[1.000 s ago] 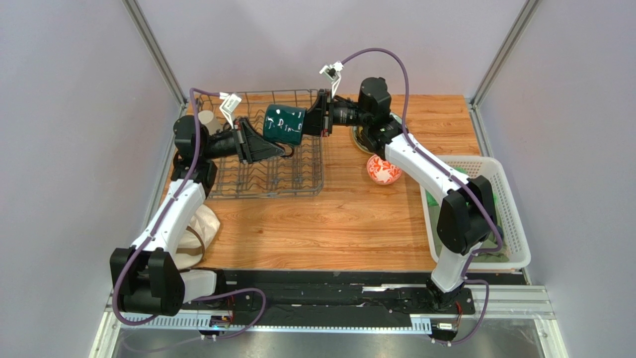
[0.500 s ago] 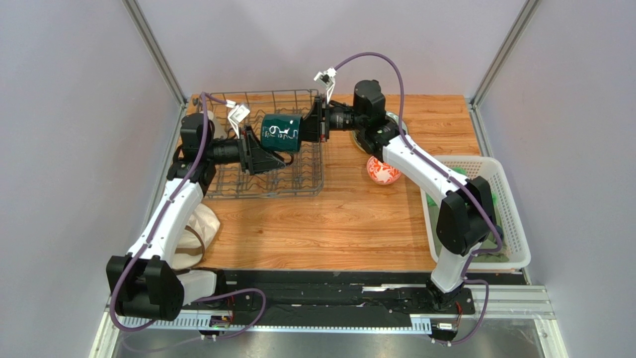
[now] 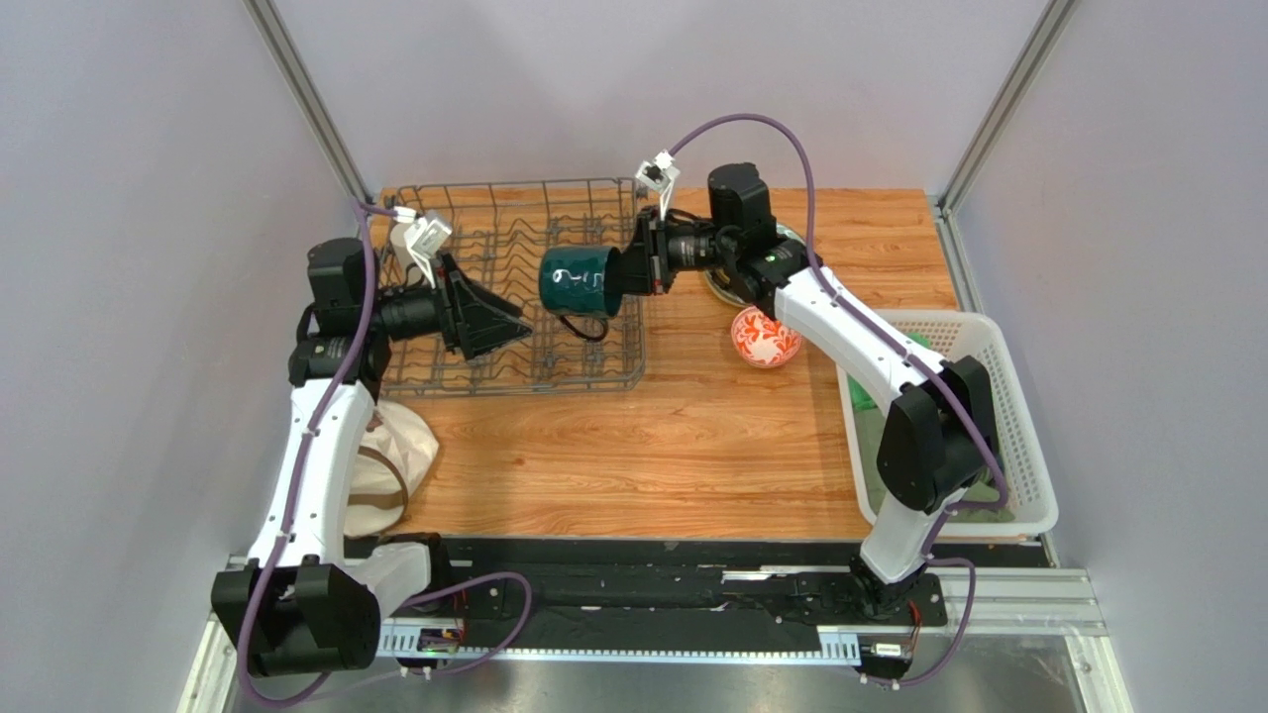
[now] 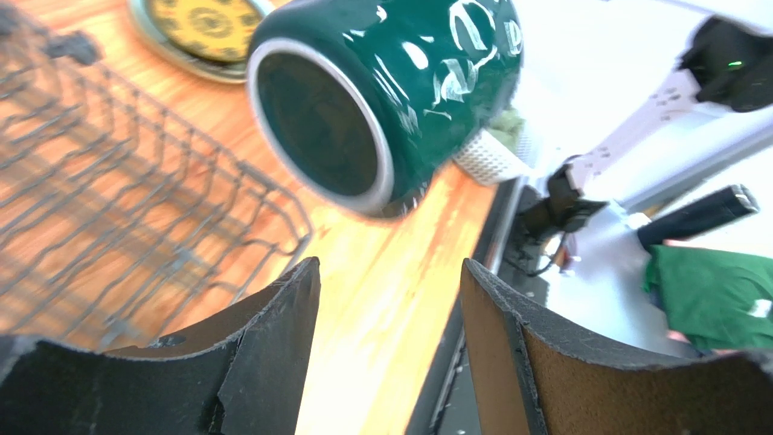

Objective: Unload the mixed dishes from the dish rack
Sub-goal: Place the cup at the center of the board.

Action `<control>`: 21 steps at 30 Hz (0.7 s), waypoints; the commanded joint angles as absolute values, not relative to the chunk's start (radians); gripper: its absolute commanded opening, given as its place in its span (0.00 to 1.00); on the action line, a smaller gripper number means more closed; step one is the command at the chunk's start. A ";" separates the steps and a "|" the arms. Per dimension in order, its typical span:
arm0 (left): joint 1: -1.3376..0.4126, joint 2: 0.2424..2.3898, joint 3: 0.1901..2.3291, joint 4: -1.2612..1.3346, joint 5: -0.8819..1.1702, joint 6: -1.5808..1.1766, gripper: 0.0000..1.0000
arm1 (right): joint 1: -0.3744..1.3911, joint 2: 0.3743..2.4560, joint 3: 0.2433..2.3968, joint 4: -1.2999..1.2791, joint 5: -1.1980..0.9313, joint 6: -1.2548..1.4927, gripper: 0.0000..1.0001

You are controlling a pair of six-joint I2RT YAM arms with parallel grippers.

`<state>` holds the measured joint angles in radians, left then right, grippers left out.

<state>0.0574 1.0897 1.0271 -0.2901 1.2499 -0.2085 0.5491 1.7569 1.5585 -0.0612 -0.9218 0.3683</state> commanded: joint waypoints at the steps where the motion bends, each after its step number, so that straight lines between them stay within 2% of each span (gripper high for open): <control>1: 0.118 1.066 1.089 -0.498 1.229 0.041 0.66 | 0.493 1.666 1.609 -0.253 -0.812 0.189 0.00; 7: 0.137 1.098 1.127 -0.754 1.068 0.294 0.66 | 0.404 1.655 1.658 -0.533 -0.677 0.013 0.00; 12: 0.137 1.149 1.141 -0.824 0.957 0.396 0.66 | 0.356 1.661 1.698 -0.754 -0.517 -0.116 0.00; 21: 0.140 1.245 1.173 -0.900 0.931 0.491 0.64 | 0.348 1.773 1.815 -1.006 -0.287 -0.235 0.00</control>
<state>0.1326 1.2156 1.1130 -0.8501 0.9440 0.3889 0.3443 1.7393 1.6878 -0.9043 -0.3889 -0.1616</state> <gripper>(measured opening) 0.647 0.142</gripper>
